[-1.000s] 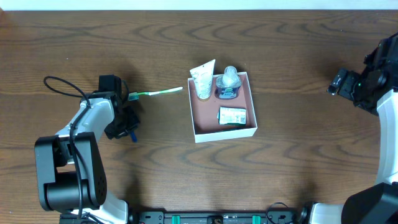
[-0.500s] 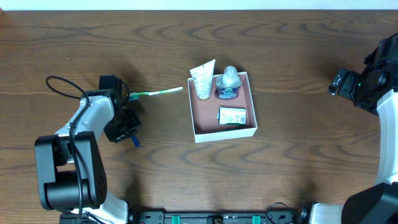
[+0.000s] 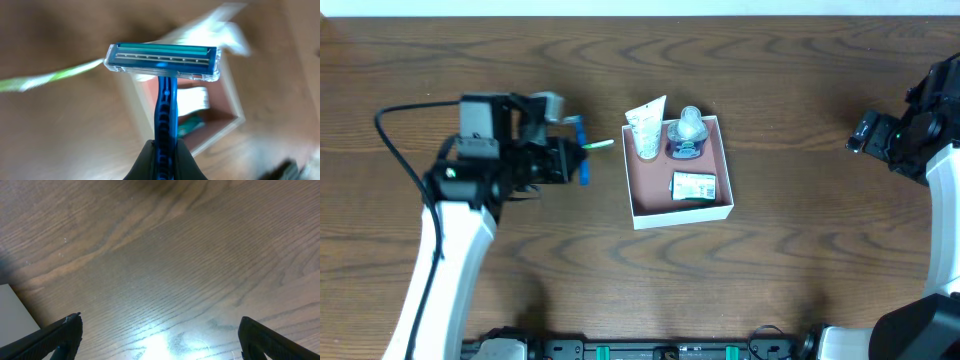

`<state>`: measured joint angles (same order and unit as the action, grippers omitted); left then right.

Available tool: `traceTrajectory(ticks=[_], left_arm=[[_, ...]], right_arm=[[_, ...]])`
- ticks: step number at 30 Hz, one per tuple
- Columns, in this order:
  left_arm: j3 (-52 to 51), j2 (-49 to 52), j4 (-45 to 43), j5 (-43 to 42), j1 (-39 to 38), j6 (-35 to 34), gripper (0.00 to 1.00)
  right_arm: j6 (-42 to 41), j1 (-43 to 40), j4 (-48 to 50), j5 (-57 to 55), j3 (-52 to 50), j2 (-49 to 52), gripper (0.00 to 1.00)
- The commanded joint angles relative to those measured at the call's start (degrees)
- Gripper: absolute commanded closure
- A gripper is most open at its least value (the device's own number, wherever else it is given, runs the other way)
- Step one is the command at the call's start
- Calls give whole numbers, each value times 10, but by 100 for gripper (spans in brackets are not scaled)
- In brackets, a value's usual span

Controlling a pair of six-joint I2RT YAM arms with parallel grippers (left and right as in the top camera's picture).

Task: Pack container
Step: 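Carry the razor into the box and lower it beside the toothpaste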

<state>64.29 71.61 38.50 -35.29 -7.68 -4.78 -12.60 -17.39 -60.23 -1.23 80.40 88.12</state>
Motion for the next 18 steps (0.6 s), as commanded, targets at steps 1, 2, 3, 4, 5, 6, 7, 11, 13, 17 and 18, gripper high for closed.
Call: traceTrajectory(ticks=[1,2,3,4,5,6,7,11,13,17,18], left_arm=[[7,-18,-23,-26,-61,72,94],[7,-18,-31,-26,-76,83,94],[7,-16,-41,-26,-97,97,94],[7,-13,-49,-25,-117,115,94],[7,-9,-51,-24,-134,141,94],[7,-4,-52,-14,-154,179,94],[6,1,-52,1,-170,209,94],[6,32,-57,86,-228,296,94],[6,51,-61,115,-249,335,94],[5,101,-61,154,-285,454,94],[5,113,-61,166,-291,478,94]], right_arm=[[-7,-2,0,0,2,1,1],[-7,-2,0,0,2,1,1],[-7,-2,0,0,2,1,1],[-7,-2,0,0,2,1,1],[-7,-2,0,0,2,1,1],[-7,-2,0,0,2,1,1],[-7,-2,0,0,2,1,1],[-6,-2,0,0,2,1,1],[-7,-2,0,0,2,1,1],[-7,-2,0,0,2,1,1],[-7,-2,0,0,2,1,1]])
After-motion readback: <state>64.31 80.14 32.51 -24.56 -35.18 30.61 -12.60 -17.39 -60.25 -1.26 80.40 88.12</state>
